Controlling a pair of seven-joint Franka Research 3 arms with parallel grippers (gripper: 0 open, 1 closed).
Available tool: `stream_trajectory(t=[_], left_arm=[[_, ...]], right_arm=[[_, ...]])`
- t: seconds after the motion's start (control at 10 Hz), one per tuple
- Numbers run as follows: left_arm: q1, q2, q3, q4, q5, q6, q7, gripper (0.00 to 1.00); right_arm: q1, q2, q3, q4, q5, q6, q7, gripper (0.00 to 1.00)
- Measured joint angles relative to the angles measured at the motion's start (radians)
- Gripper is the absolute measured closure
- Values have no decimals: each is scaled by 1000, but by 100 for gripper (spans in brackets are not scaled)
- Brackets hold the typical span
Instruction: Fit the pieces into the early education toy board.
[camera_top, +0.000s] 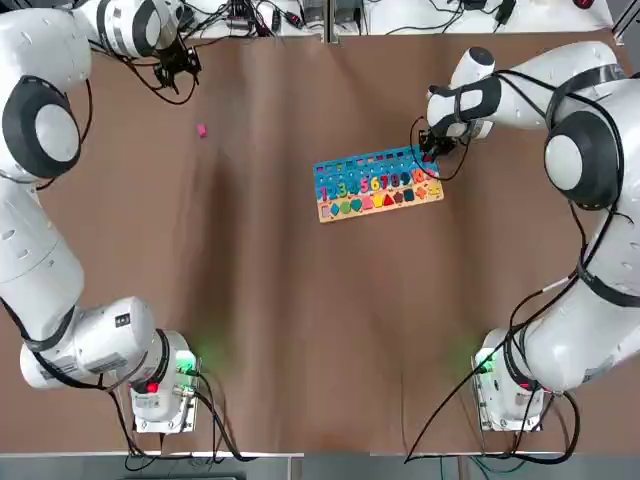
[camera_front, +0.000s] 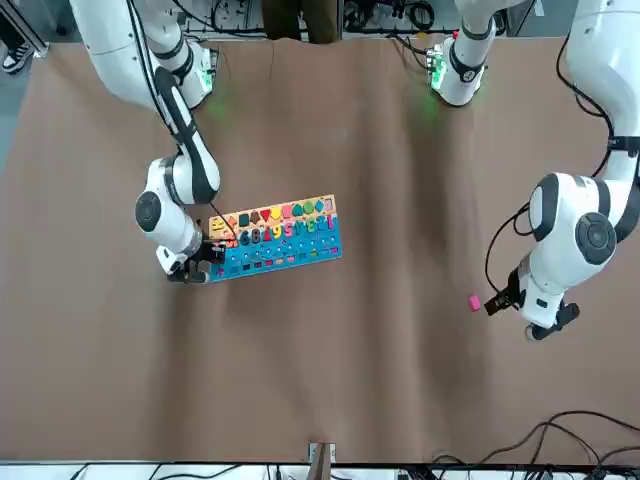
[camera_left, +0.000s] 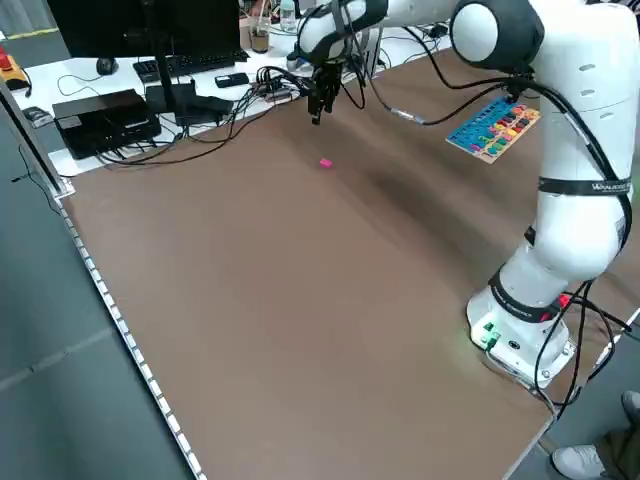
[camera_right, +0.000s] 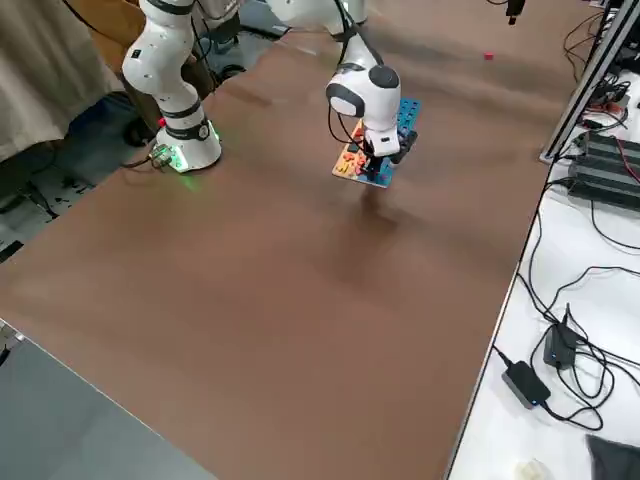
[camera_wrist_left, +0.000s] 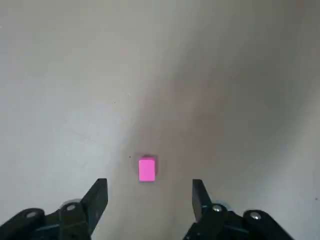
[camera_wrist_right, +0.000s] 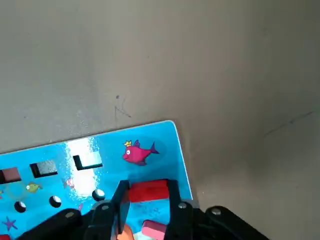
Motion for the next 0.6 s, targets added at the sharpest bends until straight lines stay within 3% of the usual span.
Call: stream_trajectory(t=[0.6], left_arm=[[11,35,-1,-68,-2,111,-147,18]], right_arm=[[1,0,1,-1,-1,6,36,64]])
